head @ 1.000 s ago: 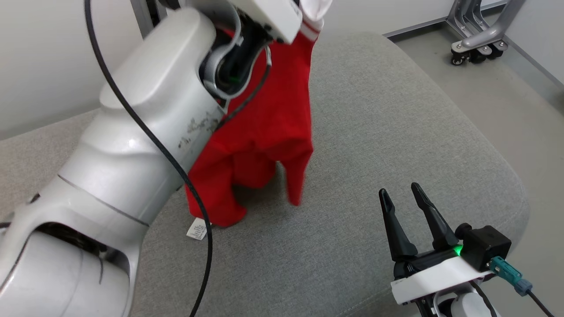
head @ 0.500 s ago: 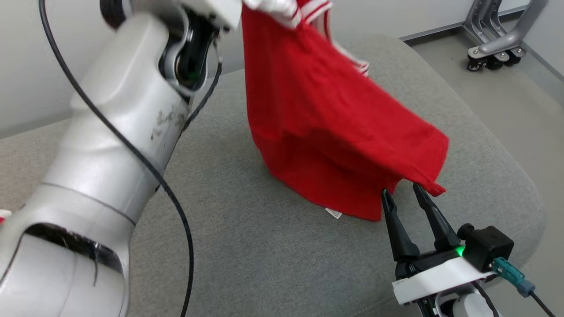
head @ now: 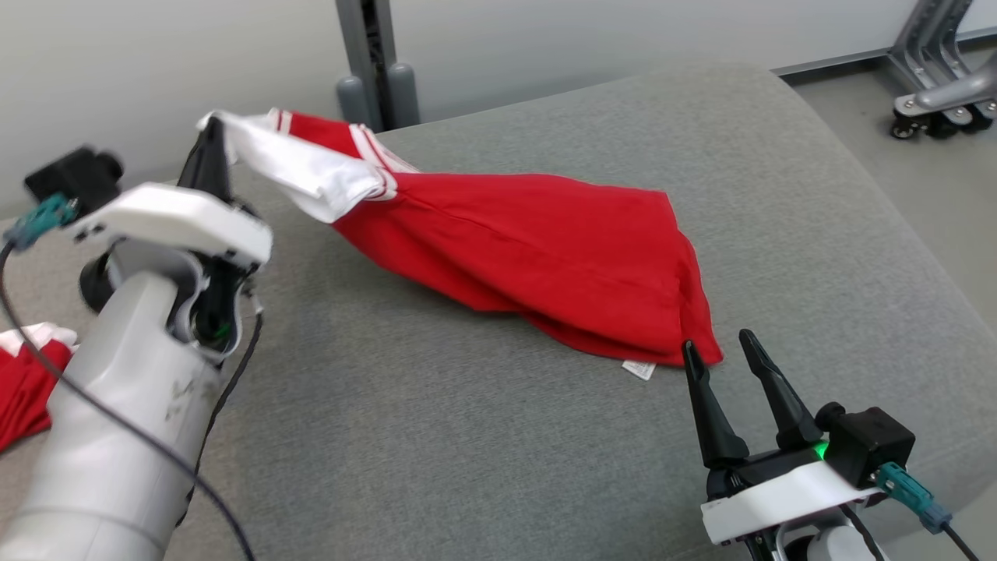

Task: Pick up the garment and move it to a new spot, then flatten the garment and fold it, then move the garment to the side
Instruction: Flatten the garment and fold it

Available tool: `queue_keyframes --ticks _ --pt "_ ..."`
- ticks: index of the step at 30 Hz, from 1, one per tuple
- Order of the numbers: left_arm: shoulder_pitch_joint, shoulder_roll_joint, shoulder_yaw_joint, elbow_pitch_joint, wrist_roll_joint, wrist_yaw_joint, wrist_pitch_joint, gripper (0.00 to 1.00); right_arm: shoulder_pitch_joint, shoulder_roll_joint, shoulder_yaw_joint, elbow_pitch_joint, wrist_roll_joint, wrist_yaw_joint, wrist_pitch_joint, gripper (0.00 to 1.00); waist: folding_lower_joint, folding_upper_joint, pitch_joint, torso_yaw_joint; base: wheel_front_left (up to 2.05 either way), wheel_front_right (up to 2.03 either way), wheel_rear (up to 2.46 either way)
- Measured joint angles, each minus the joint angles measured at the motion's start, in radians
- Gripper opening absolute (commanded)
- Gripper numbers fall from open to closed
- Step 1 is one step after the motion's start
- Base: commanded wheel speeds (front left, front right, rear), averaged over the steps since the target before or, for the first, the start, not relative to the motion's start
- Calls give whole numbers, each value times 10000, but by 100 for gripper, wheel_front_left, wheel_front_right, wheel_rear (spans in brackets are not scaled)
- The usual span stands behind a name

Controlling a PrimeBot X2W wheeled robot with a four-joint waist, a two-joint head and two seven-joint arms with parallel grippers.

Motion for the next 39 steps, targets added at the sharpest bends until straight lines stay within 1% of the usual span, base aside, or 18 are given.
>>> queue_keyframes --ticks 3,8,9,12,17,23,25,26,28,34,39 --pt "886 222 736 -525 355 140 0 0 28 -4 -29 13 -4 0 0 100 0 0 20 215 0 0 0" --pt "2394 232 1898 -1530 821 481 0 0 57 -2 -17 15 -6 0 0 100 0 0 52 551 0 0 0" --pt "2394 232 1898 -1530 821 481 0 0 57 -2 -17 15 -6 0 0 100 0 0 52 551 0 0 0" --pt "3287 132 2343 -2086 1126 619 -2 0 60 -6 -23 10 -19 0 0 100 -1 0 61 752 0 0 0" --pt "4423 -125 2721 -2615 1509 966 0 0 80 -4 -13 33 -111 0 2 100 0 0 46 1052 0 0 0" --pt "5227 21 2813 -2932 2635 1417 0 0 117 0 -8 90 -207 0 2 100 0 0 -5 1285 0 0 0" --pt "5469 6 2780 -2953 2832 1453 0 0 124 -2 -15 105 -219 0 0 100 0 0 -40 1329 0 0 0" --pt "5571 -19 2750 -2941 2909 1452 0 16 133 -4 -25 111 -232 0 0 100 0 0 -55 1356 0 0 0" --pt "5738 -84 2723 -2880 2957 1406 0 100 169 -2 -42 130 -251 0 0 100 0 0 -89 1412 0 0 0" --pt "6077 -199 2773 -3035 3542 1501 0 100 221 -4 -61 174 -313 0 0 100 0 0 -244 1600 0 0 0" --pt "6572 -397 3026 -3977 4663 1804 0 100 292 -2 -79 176 -357 0 2 100 0 0 -393 1763 0 0 0"
